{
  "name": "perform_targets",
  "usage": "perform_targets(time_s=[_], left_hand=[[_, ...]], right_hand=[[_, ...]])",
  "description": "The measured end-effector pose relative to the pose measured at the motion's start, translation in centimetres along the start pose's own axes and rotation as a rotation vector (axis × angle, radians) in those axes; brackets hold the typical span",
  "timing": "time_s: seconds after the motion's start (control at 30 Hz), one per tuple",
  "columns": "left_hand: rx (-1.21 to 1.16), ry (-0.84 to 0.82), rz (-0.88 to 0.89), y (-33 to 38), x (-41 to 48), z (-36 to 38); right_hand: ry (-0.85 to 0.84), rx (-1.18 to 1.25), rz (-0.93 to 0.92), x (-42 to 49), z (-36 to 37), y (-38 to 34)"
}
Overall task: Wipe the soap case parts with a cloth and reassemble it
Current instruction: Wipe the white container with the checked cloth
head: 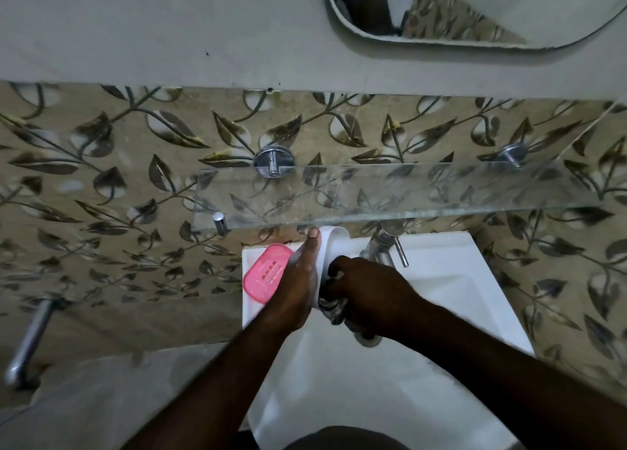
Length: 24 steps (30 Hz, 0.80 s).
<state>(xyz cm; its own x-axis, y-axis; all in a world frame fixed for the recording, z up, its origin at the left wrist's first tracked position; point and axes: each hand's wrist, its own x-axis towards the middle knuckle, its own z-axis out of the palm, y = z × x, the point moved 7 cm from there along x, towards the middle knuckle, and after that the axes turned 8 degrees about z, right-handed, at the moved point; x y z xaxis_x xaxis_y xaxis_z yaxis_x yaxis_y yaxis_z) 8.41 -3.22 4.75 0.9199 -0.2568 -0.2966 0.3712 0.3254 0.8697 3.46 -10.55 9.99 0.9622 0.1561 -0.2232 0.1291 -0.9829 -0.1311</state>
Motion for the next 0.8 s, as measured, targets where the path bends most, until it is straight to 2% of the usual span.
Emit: perform_targets(time_s=[0.07, 0.13, 0.17, 0.23, 0.33, 0.43, 0.5, 0.57, 0.67, 0.77, 0.8], left_hand=[[-0.058, -0.010, -0.075, -0.2, 0.0, 0.2], [-0.099, -0.073, -0.102, 0.0, -0.1, 0.6], [-0.103, -0.106, -0.101, -0.1, -0.1, 0.8], [-0.087, -0.127, -0.093, -0.2, -0.5, 1.1], [-0.072, -0.044, -0.107, -0.5, -0.6, 0.8], [-0.054, 0.020, -0.118, -1.1, -0.7, 0.3], [-0.033, 0.045, -0.130, -1.4, -0.9, 0.0], [-0.020, 0.036, -0.068, -1.4, -0.9, -0.3], [-0.041, -0.041, 0.006, -0.4, -1.4, 0.4], [-0.061, -0.047, 0.007, -0.2, -1.2, 0.7], [-0.079, -0.019, -0.013, 0.0, -1.0, 0.7]], right_hand=[[0.118, 0.073, 0.087, 0.3, -0.8, 1.4], [0.357, 0.315, 0.191, 0.0, -2.5, 3.0], [0.491, 0.358, 0.182, -0.3, -3.2, 3.4], [0.573, 0.259, 0.137, 0.0, -3.6, 2.7], [0.446, 0.059, 0.056, 1.2, -1.7, 1.2], [0.331, 0.006, 0.174, 1.1, -0.6, 0.9], [0.199, 0.221, 0.265, 0.5, -0.2, 0.6], [0.090, 0.507, 0.281, 0.0, 0.5, 0.2], [0.000, 0.731, 0.332, -0.8, 0.3, 1.1], [-0.133, 1.310, 0.426, -1.8, 0.7, 0.9], [-0.117, 1.505, 0.445, -1.7, 0.8, 0.7]])
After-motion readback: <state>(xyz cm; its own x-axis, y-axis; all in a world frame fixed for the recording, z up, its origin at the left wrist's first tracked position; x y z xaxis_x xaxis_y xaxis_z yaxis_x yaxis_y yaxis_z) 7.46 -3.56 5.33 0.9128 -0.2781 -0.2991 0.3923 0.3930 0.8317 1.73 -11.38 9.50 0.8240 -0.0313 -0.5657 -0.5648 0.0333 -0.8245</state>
